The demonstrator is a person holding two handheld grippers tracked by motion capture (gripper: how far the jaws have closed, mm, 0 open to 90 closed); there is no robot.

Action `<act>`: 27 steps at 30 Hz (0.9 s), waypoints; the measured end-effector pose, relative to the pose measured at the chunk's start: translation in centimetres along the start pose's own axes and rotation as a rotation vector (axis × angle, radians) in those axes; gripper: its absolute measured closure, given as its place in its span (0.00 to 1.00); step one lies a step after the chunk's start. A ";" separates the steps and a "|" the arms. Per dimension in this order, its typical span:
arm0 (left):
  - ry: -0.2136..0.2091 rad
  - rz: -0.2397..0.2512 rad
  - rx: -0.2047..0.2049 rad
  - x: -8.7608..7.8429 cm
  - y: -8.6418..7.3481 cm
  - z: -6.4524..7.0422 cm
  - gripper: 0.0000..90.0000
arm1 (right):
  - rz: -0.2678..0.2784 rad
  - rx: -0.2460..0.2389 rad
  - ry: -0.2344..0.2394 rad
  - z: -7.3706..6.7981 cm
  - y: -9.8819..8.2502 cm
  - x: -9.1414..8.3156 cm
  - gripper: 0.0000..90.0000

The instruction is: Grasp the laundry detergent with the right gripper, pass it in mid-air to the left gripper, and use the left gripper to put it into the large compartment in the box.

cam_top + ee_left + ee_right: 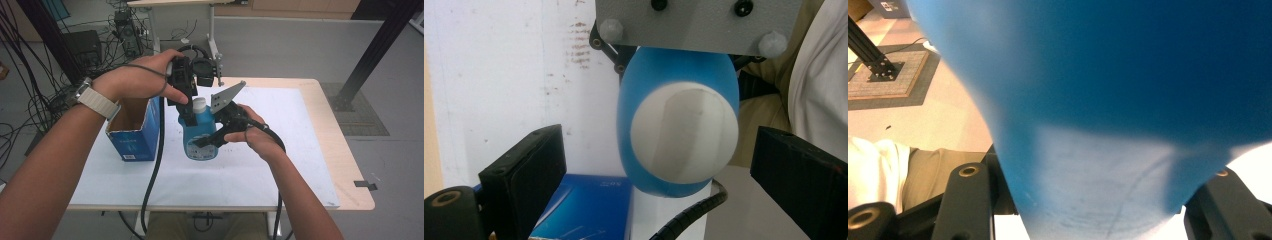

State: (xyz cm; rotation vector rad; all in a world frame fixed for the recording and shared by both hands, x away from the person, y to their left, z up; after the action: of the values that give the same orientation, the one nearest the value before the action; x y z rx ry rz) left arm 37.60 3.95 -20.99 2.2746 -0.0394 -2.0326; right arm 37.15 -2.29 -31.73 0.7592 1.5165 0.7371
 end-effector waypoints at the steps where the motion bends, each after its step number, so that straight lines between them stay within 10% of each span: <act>1: 0.000 0.001 -0.001 0.0 0.0 0.0 0.09 | 0.000 -0.001 0.001 0.0 0.0 0.0 0.49; 27: 0.007 -0.001 0.001 0.1 -0.2 0.1 0.09 | -0.004 -0.005 0.000 -0.2 0.2 0.0 0.49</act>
State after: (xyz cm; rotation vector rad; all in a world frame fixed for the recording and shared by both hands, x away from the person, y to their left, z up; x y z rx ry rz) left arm 37.52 4.10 -21.08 2.2826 -0.0383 -2.0256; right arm 36.97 -2.18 -31.56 0.7516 1.5153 0.7378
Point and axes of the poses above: each handheld gripper's, and its own axes: x roughly forward along the jaws, y roughly out of its top, z roughly to its right, the point moved 7 cm from there along x, roughly forward along the jaws, and after that the axes turned 4 degrees about y, right-handed, at the moved point
